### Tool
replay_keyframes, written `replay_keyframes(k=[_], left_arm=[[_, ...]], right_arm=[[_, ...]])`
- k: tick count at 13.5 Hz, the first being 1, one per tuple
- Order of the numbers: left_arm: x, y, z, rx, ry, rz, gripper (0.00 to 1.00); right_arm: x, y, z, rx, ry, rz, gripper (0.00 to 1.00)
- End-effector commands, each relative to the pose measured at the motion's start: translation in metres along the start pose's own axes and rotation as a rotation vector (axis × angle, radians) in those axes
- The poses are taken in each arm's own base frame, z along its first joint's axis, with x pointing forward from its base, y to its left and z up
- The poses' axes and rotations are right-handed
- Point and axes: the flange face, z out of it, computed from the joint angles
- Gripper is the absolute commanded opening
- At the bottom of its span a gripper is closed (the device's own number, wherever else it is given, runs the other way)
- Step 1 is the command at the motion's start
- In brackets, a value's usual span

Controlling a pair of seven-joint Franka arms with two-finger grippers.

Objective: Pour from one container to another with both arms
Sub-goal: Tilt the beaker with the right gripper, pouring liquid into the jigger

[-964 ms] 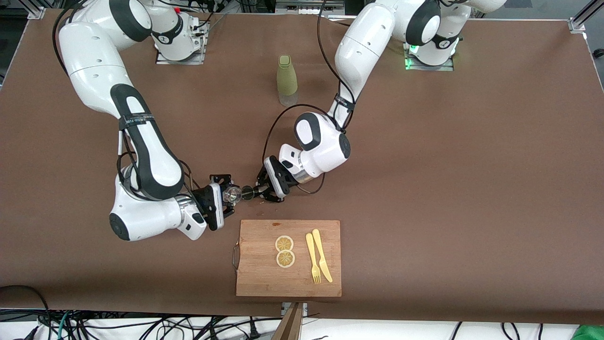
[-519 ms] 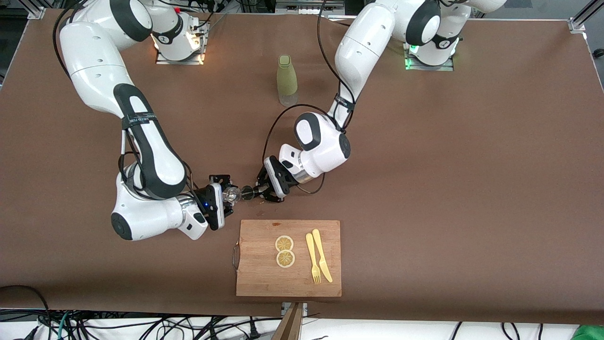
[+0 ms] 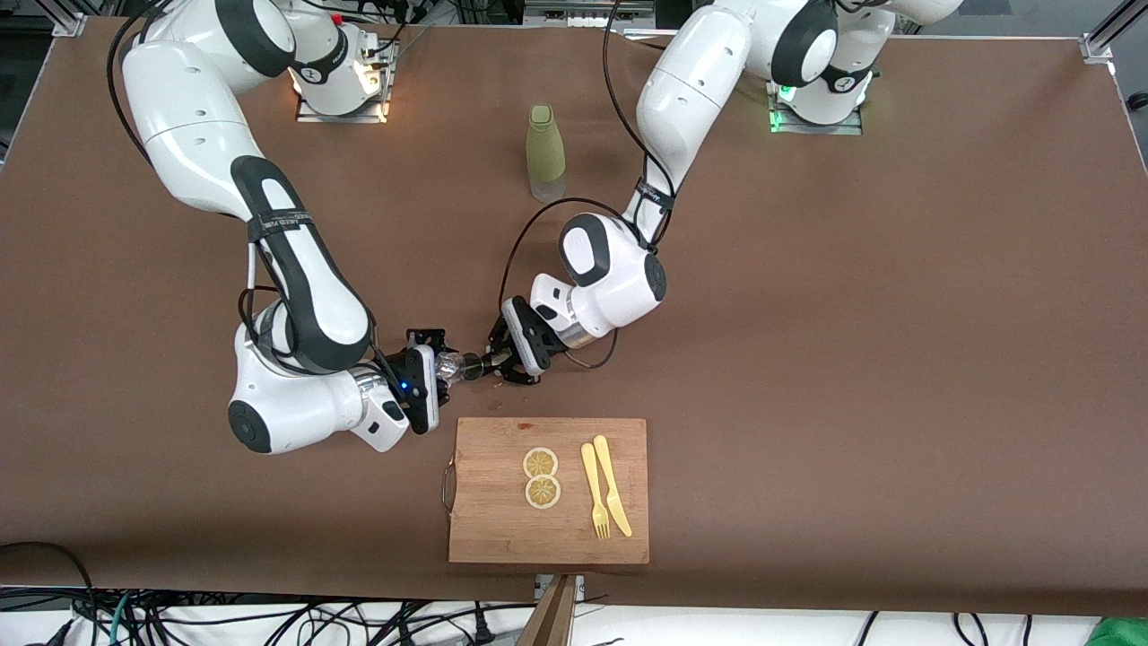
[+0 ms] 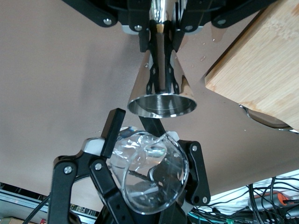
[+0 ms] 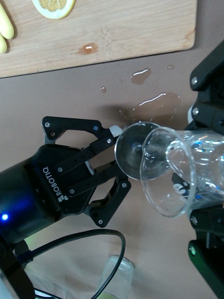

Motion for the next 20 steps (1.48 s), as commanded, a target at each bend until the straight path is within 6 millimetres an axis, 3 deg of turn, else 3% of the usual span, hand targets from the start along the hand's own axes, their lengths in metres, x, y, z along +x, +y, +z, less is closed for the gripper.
replay_keyframes(k=[1, 20], left_arm=[[0.007, 0.000, 0.001, 0.012, 0.025, -0.001, 0.00], [0.005, -0.001, 0.001, 0.012, 0.023, -0.001, 0.00]], right_arm=[[0.008, -0.006, -0.011, -0.026, -0.041, 0.024, 0.31], [0.025, -0.019, -0.011, -0.048, -0.166, 0.038, 0.31]])
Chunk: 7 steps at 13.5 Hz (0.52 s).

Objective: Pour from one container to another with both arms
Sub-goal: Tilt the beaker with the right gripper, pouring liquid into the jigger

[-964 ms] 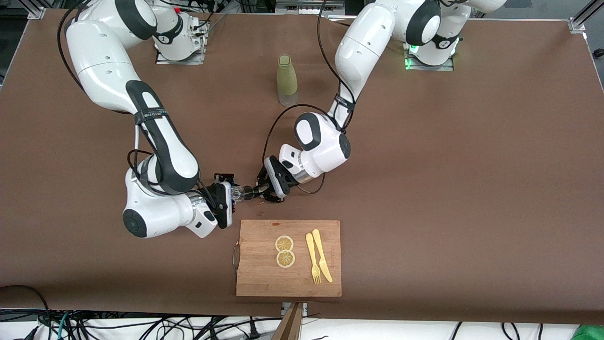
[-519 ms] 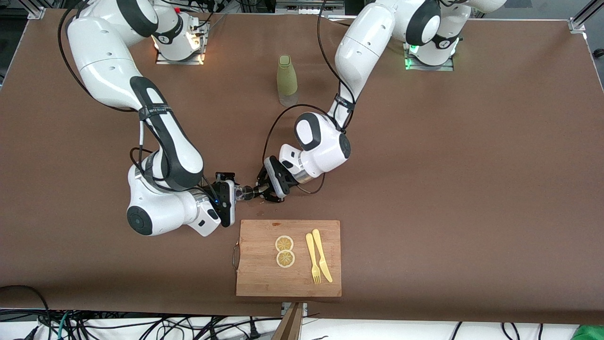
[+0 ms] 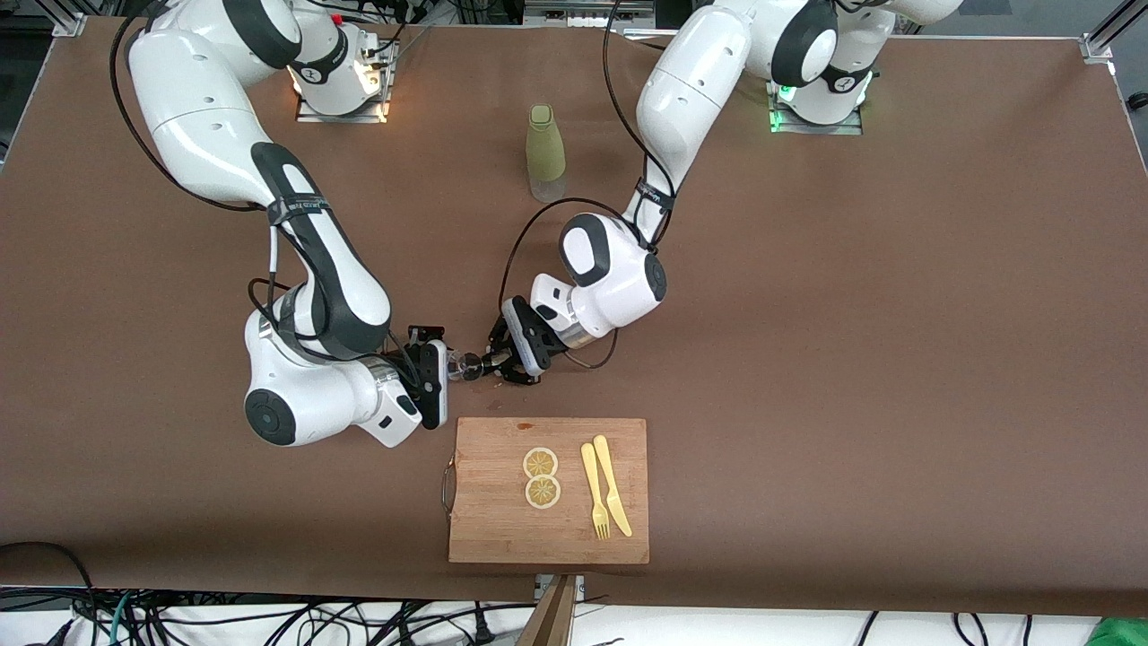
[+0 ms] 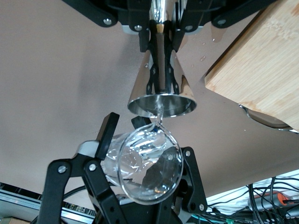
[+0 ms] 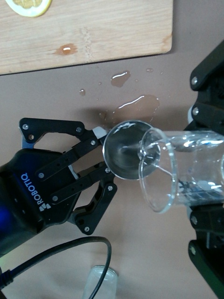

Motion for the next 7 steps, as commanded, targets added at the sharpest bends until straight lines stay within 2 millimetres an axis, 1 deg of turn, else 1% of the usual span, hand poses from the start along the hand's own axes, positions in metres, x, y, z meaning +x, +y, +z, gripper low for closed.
replay_keyframes(k=[1, 3, 5, 7], left_arm=[[0.0053, -0.0016, 0.0009, 0.013, 0.024, -0.002, 0.00], [0.0064, -0.0014, 0.0004, 0.013, 0.025, -0.002, 0.00], [0.0064, -0.0014, 0.0004, 0.013, 0.025, -0.002, 0.00], [0.0064, -0.0013, 0.0006, 0.011, 0.025, -0.002, 0.00]], right_arm=[[0.0081, -0.0086, -0.0082, -0.005, -0.033, 0.008, 0.31], [0.0094, -0.0089, -0.0082, -0.007, -0.032, 0.001, 0.31], [0.0154, -0.0121, -0.0073, 0.005, -0.013, -0.030, 0.32], [0.0102, -0.0104, -0.0118, 0.006, 0.001, -0.071, 0.32]])
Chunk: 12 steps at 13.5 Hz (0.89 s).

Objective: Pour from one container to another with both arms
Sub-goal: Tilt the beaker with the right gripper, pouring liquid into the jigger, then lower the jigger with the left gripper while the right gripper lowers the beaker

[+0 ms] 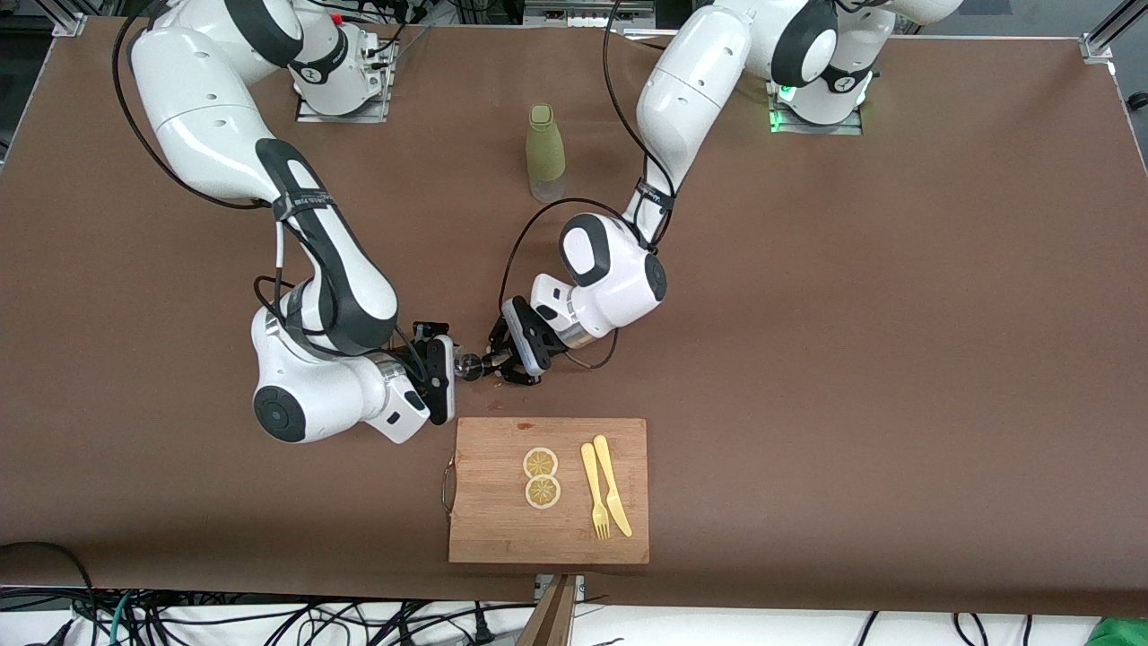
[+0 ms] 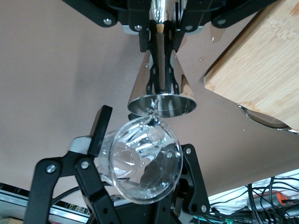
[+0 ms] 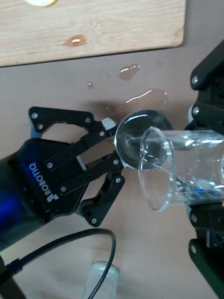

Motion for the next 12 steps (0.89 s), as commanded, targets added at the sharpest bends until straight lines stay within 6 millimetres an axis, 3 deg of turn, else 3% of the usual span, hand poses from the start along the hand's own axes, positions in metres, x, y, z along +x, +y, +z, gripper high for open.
replay_keyframes(k=[1, 9, 12], left_arm=[[0.006, 0.000, 0.001, 0.007, 0.026, -0.003, 0.00], [0.012, -0.009, -0.006, 0.006, 0.036, -0.007, 0.00], [0.031, -0.027, -0.025, -0.031, 0.101, 0.038, 0.00]], right_arm=[[-0.005, -0.003, -0.016, 0.002, 0.017, -0.056, 0.32], [-0.040, 0.009, -0.037, 0.008, 0.153, -0.152, 0.32], [-0.059, 0.015, -0.047, 0.010, 0.257, -0.177, 0.32]])
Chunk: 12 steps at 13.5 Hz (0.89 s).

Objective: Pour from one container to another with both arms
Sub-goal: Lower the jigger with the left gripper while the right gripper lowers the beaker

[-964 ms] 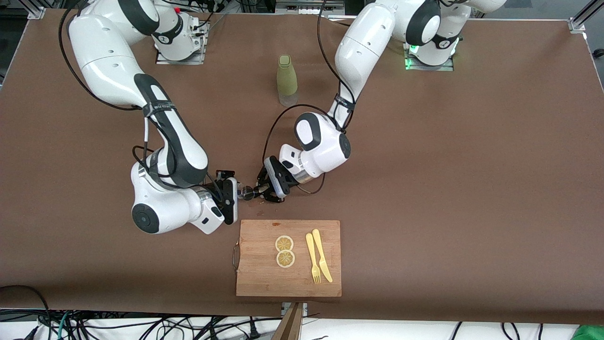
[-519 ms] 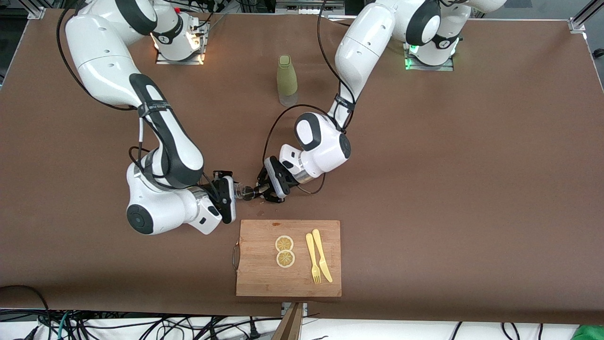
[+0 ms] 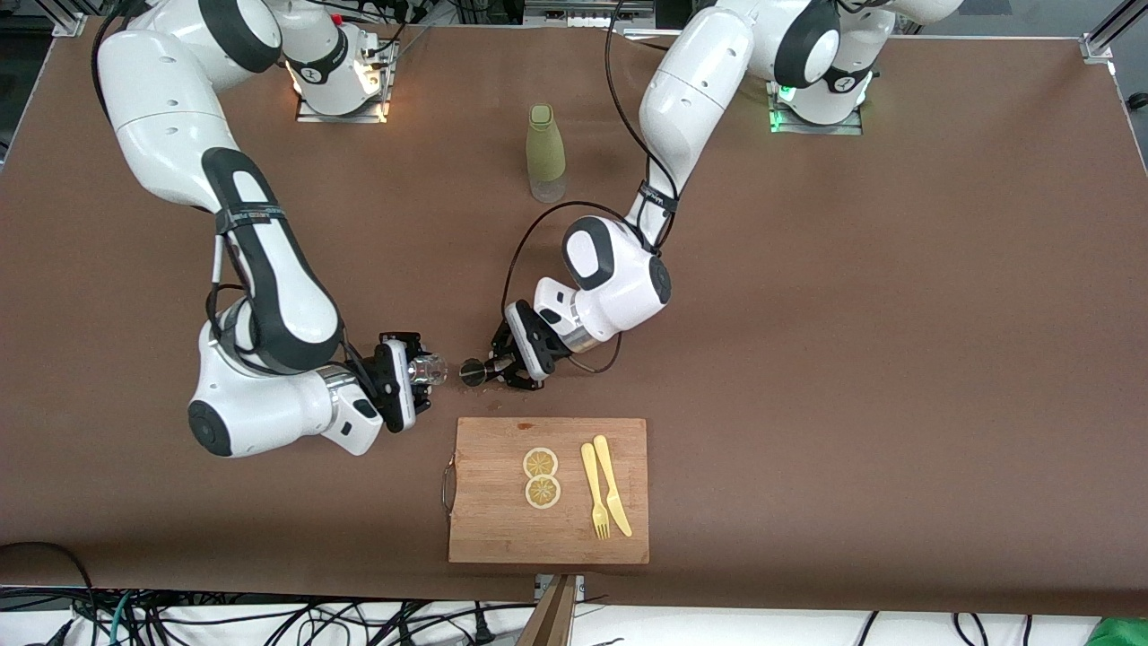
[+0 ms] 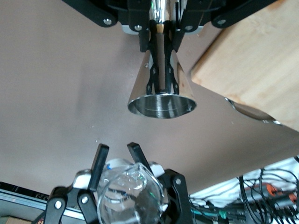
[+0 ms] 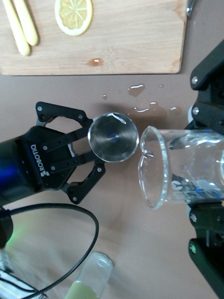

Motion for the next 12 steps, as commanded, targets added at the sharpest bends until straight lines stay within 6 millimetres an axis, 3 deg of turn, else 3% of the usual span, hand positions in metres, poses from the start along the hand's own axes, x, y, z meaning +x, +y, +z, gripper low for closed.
replay_keyframes(k=[1, 2, 6, 12], left_arm=[[0.029, -0.024, -0.026, -0.070, 0.122, 0.038, 0.00], [0.038, -0.044, -0.044, -0.100, 0.161, 0.063, 0.00], [0.025, -0.118, -0.118, -0.291, 0.273, 0.115, 0.00], [-0.044, -0.178, -0.195, -0.537, 0.414, 0.266, 0.00]], right_arm=[[-0.014, -0.001, -0.017, 0.002, 0.092, -0.043, 0.32], [-0.019, 0.000, -0.019, -0.001, 0.114, -0.054, 0.32], [-0.047, 0.003, -0.031, -0.017, 0.234, -0.117, 0.32], [-0.132, 0.005, -0.023, -0.068, 0.442, -0.217, 0.32]])
